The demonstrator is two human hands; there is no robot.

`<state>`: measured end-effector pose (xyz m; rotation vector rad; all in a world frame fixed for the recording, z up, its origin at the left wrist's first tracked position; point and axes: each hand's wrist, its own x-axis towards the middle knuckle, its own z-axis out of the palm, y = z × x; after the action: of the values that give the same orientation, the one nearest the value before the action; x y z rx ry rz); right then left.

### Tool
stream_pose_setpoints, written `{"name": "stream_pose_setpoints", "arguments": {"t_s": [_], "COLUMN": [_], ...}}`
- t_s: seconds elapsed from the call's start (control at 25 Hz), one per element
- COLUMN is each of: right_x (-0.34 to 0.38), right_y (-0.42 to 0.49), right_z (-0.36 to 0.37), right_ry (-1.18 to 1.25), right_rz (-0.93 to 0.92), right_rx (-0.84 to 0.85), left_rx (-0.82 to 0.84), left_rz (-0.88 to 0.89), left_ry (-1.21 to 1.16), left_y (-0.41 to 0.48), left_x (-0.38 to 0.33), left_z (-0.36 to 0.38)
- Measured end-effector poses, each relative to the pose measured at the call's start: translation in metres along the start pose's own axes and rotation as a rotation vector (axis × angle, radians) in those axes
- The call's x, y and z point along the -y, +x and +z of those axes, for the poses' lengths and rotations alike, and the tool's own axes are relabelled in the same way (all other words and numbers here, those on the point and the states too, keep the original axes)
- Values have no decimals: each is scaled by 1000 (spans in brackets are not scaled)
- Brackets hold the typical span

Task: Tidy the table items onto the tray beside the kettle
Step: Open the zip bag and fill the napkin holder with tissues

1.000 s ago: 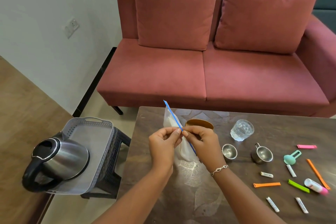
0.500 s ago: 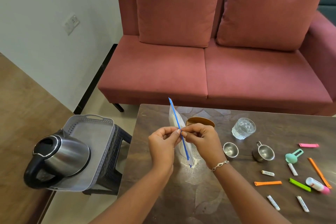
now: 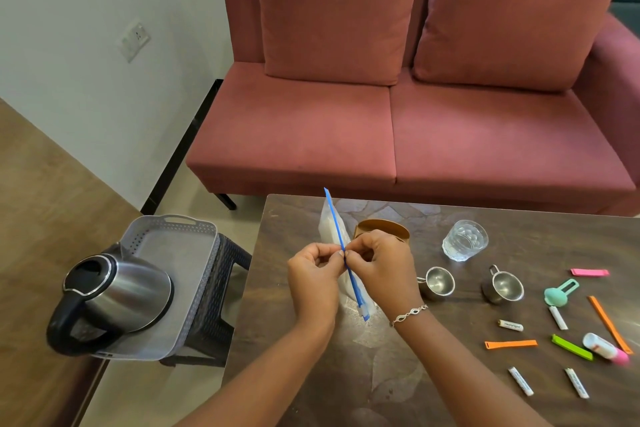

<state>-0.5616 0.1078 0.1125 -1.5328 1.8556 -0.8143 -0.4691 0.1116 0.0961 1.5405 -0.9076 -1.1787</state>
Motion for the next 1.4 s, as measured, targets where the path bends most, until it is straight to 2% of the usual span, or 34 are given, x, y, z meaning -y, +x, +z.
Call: {"name": "stream_pose_setpoints", "arguments": {"t_s": [0.24, 0.4, 0.72, 0.88, 1.0, 1.08, 1.16, 1.28, 1.4], "right_x": [-2, -5, -21, -24, -20, -17, -15, -14, -15], "right_y": [0, -1, 9, 11, 9, 6, 3, 4, 5], "right_z": [2, -1, -8, -10, -8, -9, -13, -19, -25], "right_ry": [-72, -68, -110, -101, -110, -165, -237, -301, -348], "right_rz": [15, 26, 32, -33, -154, -287, -410, -493, -553], "right_rx": [40, -43, -169, -205, -204, -208, -196, -197, -239], "left_rx": [-9, -34, -55, -46, -39, -62, -81, -29, 60], "left_rz": [-7, -49, -19, -20, 2, 140, 387, 736, 896], "left_ry": [92, 123, 173, 158, 268, 423, 545, 704, 875], "left_y": [1, 9, 5, -1, -7, -10, -9, 0, 12], "left_x": [3, 2, 0, 3, 1, -3, -9, -22, -33], "left_z": [-4, -10, -25, -26, -23, -21, -21, -20, -21]}}
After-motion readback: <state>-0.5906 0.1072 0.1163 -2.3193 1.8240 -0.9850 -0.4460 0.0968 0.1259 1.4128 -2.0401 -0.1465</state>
